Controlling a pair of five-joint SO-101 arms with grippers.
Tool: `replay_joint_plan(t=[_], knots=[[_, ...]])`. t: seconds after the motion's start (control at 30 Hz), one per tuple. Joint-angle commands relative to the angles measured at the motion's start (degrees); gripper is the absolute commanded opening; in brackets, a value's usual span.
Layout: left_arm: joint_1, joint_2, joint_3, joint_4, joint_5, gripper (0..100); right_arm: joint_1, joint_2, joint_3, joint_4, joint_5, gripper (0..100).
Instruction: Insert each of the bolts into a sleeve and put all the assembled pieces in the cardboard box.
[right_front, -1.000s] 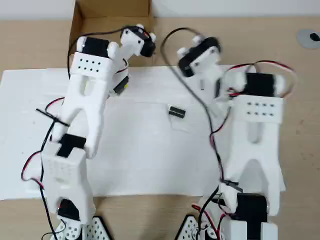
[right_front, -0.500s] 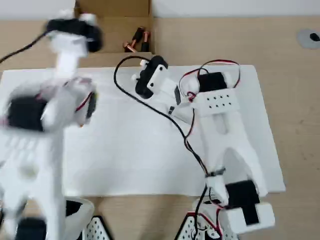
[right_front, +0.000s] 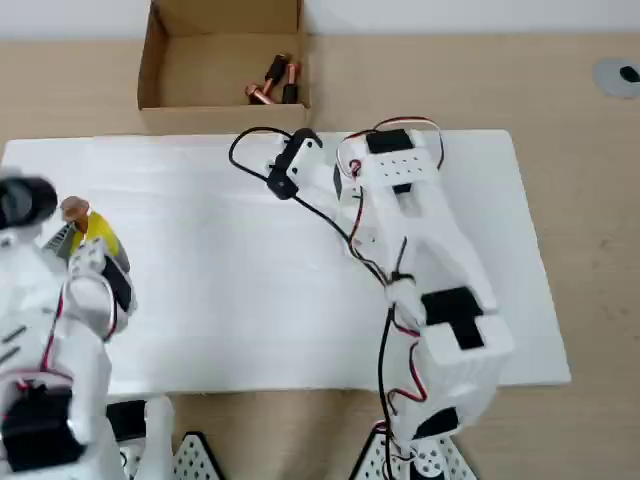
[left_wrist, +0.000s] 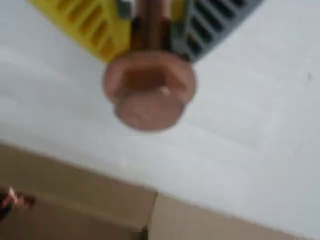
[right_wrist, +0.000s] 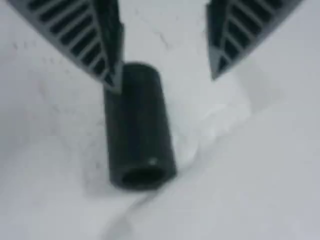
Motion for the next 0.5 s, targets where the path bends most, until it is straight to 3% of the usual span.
replay_joint_plan(t=[0.0,0.23,0.47], knots=[[-0.88,-7.6,3.16,-2.9,0.18,1,-1.1,2.51,-5.58,0.44,0.62,15.1],[-0.88,-16.57,8.97,-2.46,0.0,1,-1.1,10.24,-10.15,1.49,0.62,15.1],[-0.88,-20.35,9.05,-2.37,-4.66,1,-1.01,16.4,-16.48,6.33,0.7,15.1]])
